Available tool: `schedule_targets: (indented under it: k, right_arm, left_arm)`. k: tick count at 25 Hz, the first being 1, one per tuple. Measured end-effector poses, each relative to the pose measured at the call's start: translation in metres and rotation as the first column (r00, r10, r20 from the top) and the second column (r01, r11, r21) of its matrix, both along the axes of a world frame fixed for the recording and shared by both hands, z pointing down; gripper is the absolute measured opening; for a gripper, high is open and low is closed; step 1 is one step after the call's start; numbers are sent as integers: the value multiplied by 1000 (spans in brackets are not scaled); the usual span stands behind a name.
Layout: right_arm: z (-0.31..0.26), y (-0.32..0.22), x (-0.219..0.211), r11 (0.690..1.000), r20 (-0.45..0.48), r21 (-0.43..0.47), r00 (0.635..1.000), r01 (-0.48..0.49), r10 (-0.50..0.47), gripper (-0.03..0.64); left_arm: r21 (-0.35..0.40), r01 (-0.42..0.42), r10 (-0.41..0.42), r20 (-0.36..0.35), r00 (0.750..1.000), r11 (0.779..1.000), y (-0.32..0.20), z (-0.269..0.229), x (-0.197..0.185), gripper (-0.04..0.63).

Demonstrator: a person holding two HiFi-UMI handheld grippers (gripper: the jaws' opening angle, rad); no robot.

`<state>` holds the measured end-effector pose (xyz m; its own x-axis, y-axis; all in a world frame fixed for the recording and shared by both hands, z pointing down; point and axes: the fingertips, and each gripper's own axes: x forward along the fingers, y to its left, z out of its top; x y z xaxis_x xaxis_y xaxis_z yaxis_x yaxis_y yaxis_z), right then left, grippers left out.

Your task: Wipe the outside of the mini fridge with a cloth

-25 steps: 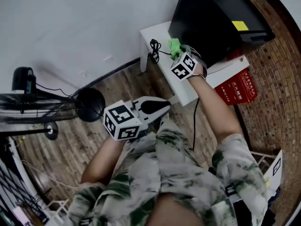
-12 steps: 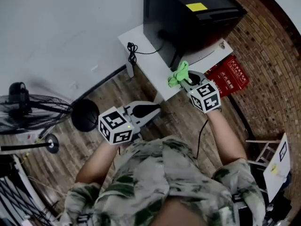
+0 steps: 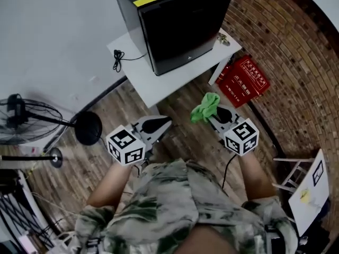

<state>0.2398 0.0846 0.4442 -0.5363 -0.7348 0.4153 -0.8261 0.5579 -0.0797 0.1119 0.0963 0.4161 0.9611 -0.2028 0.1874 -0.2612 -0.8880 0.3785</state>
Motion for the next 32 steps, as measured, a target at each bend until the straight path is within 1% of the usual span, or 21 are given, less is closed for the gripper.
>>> schedule_targets:
  k: [3,5,8,11,14,18,27,32]
  right_arm:
    - [-1,26,39,1000,30,-4,1000,6,-5,107]
    - [-2,42,55,1000,43,-7,999,17,-17,107]
    - [-5,58,73,1000,54,-1,998,28,-28,107]
    - [-4,67,78,999,69,1,997,46,-46,107]
    - [-5,71,79,998,65,7,996,66,-66,107]
    - [-13,78,76,995,65,28,994,91,-92,107]
    - [-23,102,62,992,86,51,989,116,-120,107]
    - [-32,112,57,992,100,62,988,109,-115,107]
  left_arm:
    - [-16,49,-49,-5,999,999,18,2,42,29]
    - [-25,51,-51,6,999,998,32,3,63,29]
    - [-11,47,-47,39,998,999,47,6,80,29]
    - [2,71,-71,50,996,998,54,7,81,29]
    - [-5,108,-107,46,993,994,57,11,75,29]
    - [-8,127,-127,49,991,992,61,14,71,29]
    - [-9,125,-125,48,991,992,81,14,64,29]
    - [-21,98,-96,64,993,995,91,17,59,29]
